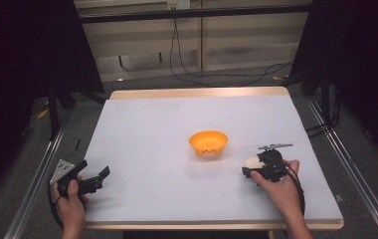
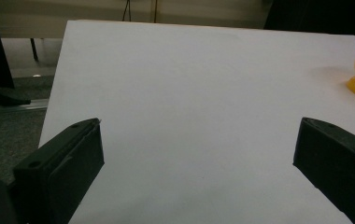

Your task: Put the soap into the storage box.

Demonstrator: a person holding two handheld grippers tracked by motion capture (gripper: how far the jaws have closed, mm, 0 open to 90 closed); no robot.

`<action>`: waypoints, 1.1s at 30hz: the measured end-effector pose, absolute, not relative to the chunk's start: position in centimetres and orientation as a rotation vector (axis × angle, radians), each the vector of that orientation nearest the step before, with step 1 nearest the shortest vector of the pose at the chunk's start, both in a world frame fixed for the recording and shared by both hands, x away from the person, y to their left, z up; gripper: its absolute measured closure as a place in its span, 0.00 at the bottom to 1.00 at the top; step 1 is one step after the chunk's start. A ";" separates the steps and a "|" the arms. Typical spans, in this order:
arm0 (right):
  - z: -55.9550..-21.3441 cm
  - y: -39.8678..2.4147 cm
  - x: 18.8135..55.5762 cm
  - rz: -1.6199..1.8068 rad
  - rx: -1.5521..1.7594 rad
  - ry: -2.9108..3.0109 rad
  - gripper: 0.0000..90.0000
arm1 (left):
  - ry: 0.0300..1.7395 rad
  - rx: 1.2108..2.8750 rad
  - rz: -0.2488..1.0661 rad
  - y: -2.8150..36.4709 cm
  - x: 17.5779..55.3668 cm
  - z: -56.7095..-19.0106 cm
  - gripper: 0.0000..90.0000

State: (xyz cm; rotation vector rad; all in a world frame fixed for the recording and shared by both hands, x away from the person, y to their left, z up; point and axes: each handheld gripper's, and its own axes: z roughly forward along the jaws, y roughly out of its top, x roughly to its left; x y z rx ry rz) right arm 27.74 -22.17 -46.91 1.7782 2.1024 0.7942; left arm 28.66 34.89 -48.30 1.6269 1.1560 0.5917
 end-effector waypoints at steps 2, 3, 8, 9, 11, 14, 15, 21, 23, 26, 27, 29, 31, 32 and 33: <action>-46.9 -22.1 27.7 0.789 1.774 2.109 0.26 | 1.158 1.624 0.587 34.9 28.7 -48.3 0.02; -46.8 -22.1 27.7 0.785 1.770 2.112 0.26 | 1.158 1.625 0.587 34.9 28.7 -48.3 0.02; -46.8 -22.2 27.8 0.771 1.778 2.107 0.26 | 1.157 1.623 0.584 34.9 28.7 -48.3 0.02; -46.7 -22.3 27.8 0.774 1.781 2.108 0.26 | 1.157 1.623 0.583 34.9 28.7 -48.3 0.02; -46.6 -22.4 27.8 0.774 1.779 2.108 0.26 | 1.156 1.623 0.583 34.9 28.7 -48.3 0.02; -46.3 -22.4 27.9 0.781 1.780 2.106 0.26 | 1.156 1.623 0.582 34.9 28.7 -48.3 0.02; -46.2 -22.5 27.9 0.786 1.777 2.109 0.26 | 1.156 1.623 0.582 34.9 28.7 -48.3 0.02; -45.8 -22.5 28.3 0.785 1.779 2.113 0.26 | 1.158 1.620 0.581 34.9 28.7 -48.3 0.02; -45.6 -22.5 28.4 0.790 1.780 2.110 0.26 | 1.160 1.616 0.577 34.9 28.7 -48.3 0.02; -45.4 -22.4 28.6 0.794 1.776 2.114 0.26 | 1.159 1.621 0.580 34.9 28.7 -48.3 0.02; -45.3 -22.4 28.7 0.795 1.774 2.113 0.26 | 1.160 1.618 0.578 34.9 28.7 -48.3 0.02; -45.2 -22.4 28.8 0.798 1.779 2.112 0.26 | 1.162 1.613 0.574 34.9 28.7 -48.3 0.02; -45.1 -22.3 29.0 0.802 1.774 2.114 0.26 | 1.160 1.618 0.577 34.9 28.7 -48.3 0.02; -45.1 -22.3 29.0 0.800 1.776 2.115 0.26 | 1.159 1.620 0.580 34.9 28.7 -48.3 0.02; -45.0 -22.2 29.1 0.803 1.777 2.113 0.26 | 1.157 1.622 0.582 34.9 28.7 -48.3 0.02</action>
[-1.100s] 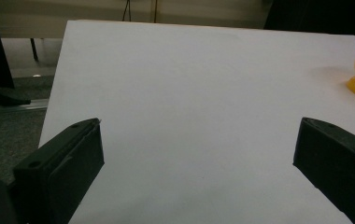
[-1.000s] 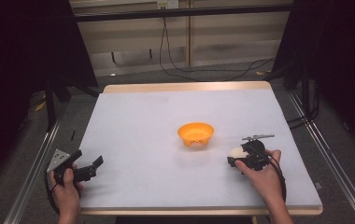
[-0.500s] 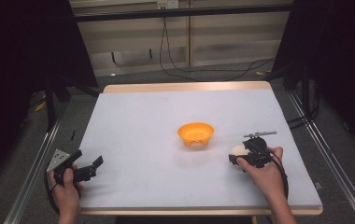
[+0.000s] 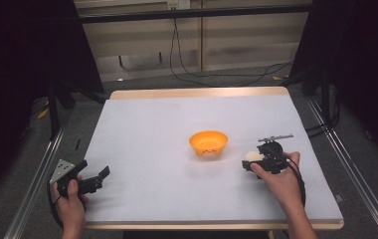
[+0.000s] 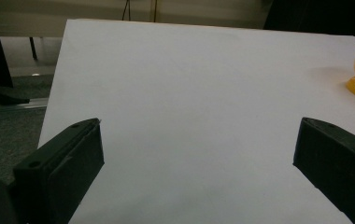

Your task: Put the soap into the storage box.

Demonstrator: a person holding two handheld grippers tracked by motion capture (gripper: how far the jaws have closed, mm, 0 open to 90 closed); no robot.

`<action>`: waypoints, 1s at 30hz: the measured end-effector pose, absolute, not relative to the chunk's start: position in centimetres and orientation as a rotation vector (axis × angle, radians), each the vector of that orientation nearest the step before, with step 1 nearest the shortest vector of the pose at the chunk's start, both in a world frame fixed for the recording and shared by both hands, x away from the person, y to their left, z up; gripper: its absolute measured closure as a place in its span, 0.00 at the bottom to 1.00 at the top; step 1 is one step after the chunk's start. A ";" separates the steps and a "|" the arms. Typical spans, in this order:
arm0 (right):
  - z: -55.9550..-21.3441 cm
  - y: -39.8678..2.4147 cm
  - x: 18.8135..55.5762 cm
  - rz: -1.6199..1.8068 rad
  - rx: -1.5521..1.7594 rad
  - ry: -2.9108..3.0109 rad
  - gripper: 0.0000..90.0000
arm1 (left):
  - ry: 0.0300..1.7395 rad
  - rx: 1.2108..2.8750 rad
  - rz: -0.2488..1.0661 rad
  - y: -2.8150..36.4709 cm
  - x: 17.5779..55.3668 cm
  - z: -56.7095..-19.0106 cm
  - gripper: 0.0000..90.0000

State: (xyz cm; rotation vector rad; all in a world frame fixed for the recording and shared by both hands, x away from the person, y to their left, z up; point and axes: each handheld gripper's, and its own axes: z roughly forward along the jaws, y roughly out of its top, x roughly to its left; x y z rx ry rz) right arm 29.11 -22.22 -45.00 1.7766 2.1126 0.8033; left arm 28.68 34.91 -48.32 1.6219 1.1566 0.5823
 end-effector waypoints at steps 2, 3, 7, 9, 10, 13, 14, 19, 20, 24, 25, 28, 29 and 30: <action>-44.8 -22.1 29.2 0.806 1.772 2.117 0.26 | 1.158 1.616 0.580 34.9 28.7 -48.3 0.02; -44.7 -22.0 29.3 0.806 1.773 2.117 0.26 | 1.158 1.619 0.581 34.9 28.7 -48.3 0.02; -44.3 -21.8 29.5 0.811 1.765 2.112 0.26 | 1.158 1.618 0.578 34.9 28.7 -48.3 0.02; -44.1 -21.7 29.6 0.821 1.766 2.113 0.26 | 1.158 1.618 0.578 34.9 28.7 -48.3 0.02; -44.1 -21.7 29.7 0.820 1.763 2.114 0.26 | 1.160 1.616 0.577 34.9 28.7 -48.3 0.02; -44.0 -21.4 29.9 0.824 1.763 2.119 0.26 | 1.159 1.617 0.578 34.9 28.7 -48.3 0.02; -44.0 -21.3 30.0 0.825 1.761 2.119 0.26 | 1.158 1.617 0.578 34.9 28.7 -48.3 0.02; -43.7 -20.8 30.4 0.828 1.760 2.119 0.26 | 1.157 1.618 0.579 34.9 28.7 -48.3 0.02; -43.6 -20.7 30.5 0.829 1.759 2.118 0.26 | 1.159 1.614 0.576 34.9 28.7 -48.3 0.02; -43.3 -20.6 30.7 0.836 1.758 2.116 0.26 | 1.155 1.614 0.577 34.9 28.7 -48.3 0.02; -43.2 -20.5 30.8 0.838 1.759 2.114 0.26 | 1.156 1.617 0.578 35.0 28.7 -48.3 0.02; -42.9 -20.4 31.0 0.837 1.754 2.114 0.26 | 1.155 1.622 0.583 35.0 28.7 -48.3 0.02; -42.8 -20.3 31.1 0.839 1.755 2.115 0.26 | 1.155 1.621 0.583 35.0 28.7 -48.3 0.02; -42.7 -20.3 31.1 0.841 1.750 2.119 0.26 | 1.155 1.621 0.583 35.0 28.7 -48.3 0.02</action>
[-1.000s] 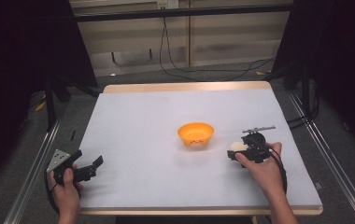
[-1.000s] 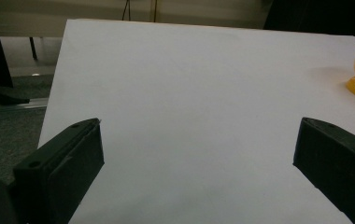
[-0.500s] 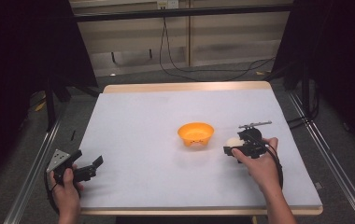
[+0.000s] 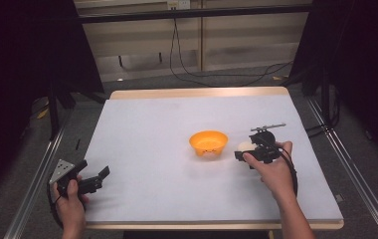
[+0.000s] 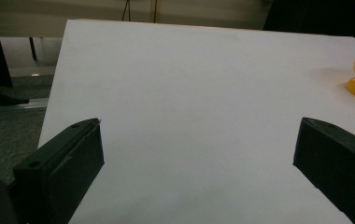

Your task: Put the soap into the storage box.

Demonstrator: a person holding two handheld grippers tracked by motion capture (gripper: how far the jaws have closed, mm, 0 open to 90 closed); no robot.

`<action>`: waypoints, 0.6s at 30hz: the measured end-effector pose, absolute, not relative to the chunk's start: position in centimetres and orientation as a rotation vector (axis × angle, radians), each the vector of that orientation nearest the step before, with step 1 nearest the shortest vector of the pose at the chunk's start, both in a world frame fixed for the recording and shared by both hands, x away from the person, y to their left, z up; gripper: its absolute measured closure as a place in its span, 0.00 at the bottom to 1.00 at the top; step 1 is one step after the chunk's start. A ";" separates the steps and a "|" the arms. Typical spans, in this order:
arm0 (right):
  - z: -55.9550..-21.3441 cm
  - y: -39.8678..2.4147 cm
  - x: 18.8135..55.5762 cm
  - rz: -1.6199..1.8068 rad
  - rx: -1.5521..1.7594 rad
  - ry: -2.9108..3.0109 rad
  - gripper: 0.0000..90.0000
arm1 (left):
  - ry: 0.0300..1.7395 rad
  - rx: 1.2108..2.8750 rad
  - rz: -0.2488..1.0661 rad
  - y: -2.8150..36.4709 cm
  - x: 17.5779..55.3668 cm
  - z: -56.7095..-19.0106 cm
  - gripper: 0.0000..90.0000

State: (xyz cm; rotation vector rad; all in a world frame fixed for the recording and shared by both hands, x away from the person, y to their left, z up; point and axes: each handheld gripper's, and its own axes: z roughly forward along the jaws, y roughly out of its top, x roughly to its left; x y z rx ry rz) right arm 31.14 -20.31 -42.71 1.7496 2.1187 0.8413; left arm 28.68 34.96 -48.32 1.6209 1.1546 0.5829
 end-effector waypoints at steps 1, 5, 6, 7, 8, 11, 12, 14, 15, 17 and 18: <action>-42.6 -20.2 31.2 0.840 1.752 2.119 0.26 | 1.154 1.622 0.583 35.0 28.7 -48.3 0.02; -42.4 -19.9 31.6 0.844 1.747 2.123 0.26 | 1.156 1.617 0.579 34.9 28.7 -48.3 0.02; -42.3 -19.8 31.6 0.848 1.751 2.121 0.26 | 1.156 1.617 0.579 34.9 28.7 -48.3 0.02; -42.3 -19.7 31.7 0.849 1.746 2.125 0.26 | 1.155 1.617 0.579 34.9 28.7 -48.3 0.02; -42.2 -19.6 31.8 0.851 1.745 2.124 0.26 | 1.156 1.617 0.578 34.9 28.7 -48.3 0.02; -42.0 -19.3 32.0 0.853 1.737 2.130 0.26 | 1.153 1.623 0.583 35.0 28.7 -48.3 0.02; -41.9 -19.1 32.1 0.855 1.738 2.131 0.26 | 1.153 1.621 0.582 35.0 28.7 -48.3 0.02; -41.7 -18.9 32.2 0.856 1.734 2.132 0.26 | 1.154 1.621 0.582 35.0 28.7 -48.3 0.02; -41.6 -18.8 32.3 0.860 1.731 2.134 0.26 | 1.155 1.620 0.582 35.0 28.7 -48.3 0.02; -41.4 -18.6 32.4 0.865 1.728 2.133 0.26 | 1.154 1.622 0.582 35.0 28.7 -48.3 0.02; -41.3 -18.4 32.5 0.864 1.722 2.134 0.26 | 1.154 1.622 0.582 35.0 28.7 -48.3 0.02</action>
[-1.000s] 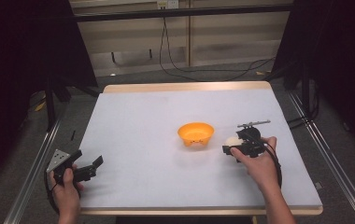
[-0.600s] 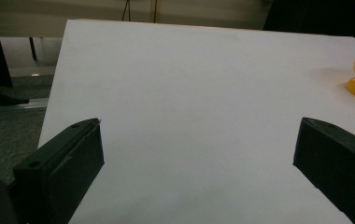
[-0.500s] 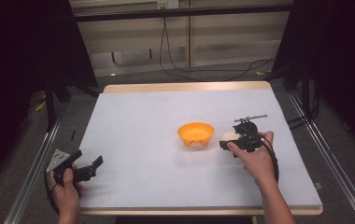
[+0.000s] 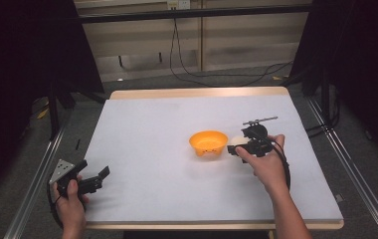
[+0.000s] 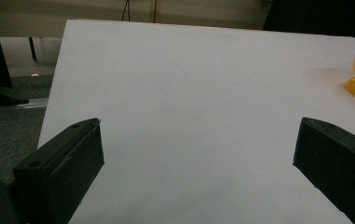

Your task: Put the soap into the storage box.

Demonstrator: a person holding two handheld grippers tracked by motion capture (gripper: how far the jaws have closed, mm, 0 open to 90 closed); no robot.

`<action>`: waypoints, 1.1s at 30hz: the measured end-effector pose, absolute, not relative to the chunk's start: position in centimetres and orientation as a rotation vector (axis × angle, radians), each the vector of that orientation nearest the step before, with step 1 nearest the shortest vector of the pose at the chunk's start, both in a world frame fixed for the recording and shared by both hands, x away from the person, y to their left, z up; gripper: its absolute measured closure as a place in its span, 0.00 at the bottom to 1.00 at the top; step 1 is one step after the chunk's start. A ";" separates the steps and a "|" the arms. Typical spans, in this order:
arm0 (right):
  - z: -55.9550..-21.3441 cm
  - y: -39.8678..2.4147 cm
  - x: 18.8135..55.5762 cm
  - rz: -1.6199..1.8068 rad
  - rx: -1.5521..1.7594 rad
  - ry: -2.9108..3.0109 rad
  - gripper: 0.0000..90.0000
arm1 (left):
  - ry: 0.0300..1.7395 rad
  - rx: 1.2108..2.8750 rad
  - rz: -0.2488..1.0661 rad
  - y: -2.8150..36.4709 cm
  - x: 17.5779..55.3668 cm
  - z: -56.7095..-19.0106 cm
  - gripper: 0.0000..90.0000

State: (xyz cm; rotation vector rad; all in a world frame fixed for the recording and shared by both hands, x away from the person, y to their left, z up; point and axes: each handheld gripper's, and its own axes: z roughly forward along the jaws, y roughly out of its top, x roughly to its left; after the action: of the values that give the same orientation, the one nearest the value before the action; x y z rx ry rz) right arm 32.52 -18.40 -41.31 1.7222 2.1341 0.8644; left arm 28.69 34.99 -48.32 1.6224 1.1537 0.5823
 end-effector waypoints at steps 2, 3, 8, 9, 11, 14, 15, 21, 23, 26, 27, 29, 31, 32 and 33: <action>-41.1 -18.2 32.7 0.867 1.719 2.137 0.26 | 1.153 1.622 0.582 35.0 28.7 -48.3 0.02; -41.1 -18.1 32.8 0.868 1.713 2.139 0.26 | 1.153 1.623 0.582 35.0 28.7 -48.3 0.02; -40.8 -17.6 33.0 0.877 1.707 2.146 0.26 | 1.154 1.621 0.581 35.0 28.7 -48.3 0.02; -40.7 -17.5 33.1 0.875 1.705 2.146 0.26 | 1.153 1.622 0.582 35.0 28.7 -48.3 0.02; -40.7 -17.3 33.2 0.876 1.700 2.152 0.26 | 1.153 1.623 0.581 35.0 28.7 -48.3 0.02; -40.6 -16.9 33.3 0.881 1.703 2.153 0.26 | 1.154 1.621 0.581 35.0 28.7 -48.3 0.02; -40.6 -16.9 33.4 0.881 1.696 2.156 0.26 | 1.154 1.621 0.582 35.0 28.7 -48.3 0.02; -40.4 -16.4 33.7 0.886 1.689 2.161 0.26 | 1.158 1.614 0.572 34.9 28.7 -48.3 0.02; -40.4 -16.2 33.8 0.885 1.687 2.166 0.26 | 1.158 1.615 0.572 34.9 28.7 -48.3 0.02; -40.4 -16.0 33.9 0.888 1.683 2.170 0.26 | 1.157 1.614 0.572 34.9 28.7 -48.3 0.02; -40.4 -15.9 34.0 0.889 1.686 2.169 0.26 | 1.157 1.615 0.572 34.9 28.7 -48.3 0.02; -40.3 -15.7 34.1 0.890 1.681 2.172 0.26 | 1.158 1.615 0.573 34.9 28.7 -48.3 0.02; -40.3 -15.5 34.2 0.893 1.680 2.173 0.26 | 1.157 1.616 0.574 34.9 28.7 -48.3 0.02; -40.3 -15.4 34.2 0.896 1.680 2.175 0.26 | 1.157 1.616 0.574 34.9 28.7 -48.3 0.02; -40.3 -15.4 34.3 0.894 1.680 2.176 0.26 | 1.159 1.613 0.571 34.9 28.7 -48.3 0.02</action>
State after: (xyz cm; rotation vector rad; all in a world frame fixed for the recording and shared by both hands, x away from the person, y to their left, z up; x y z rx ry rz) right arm 34.27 -15.35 -40.26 1.6796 2.1763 0.8945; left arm 28.67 34.88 -48.34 1.6132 1.1591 0.5707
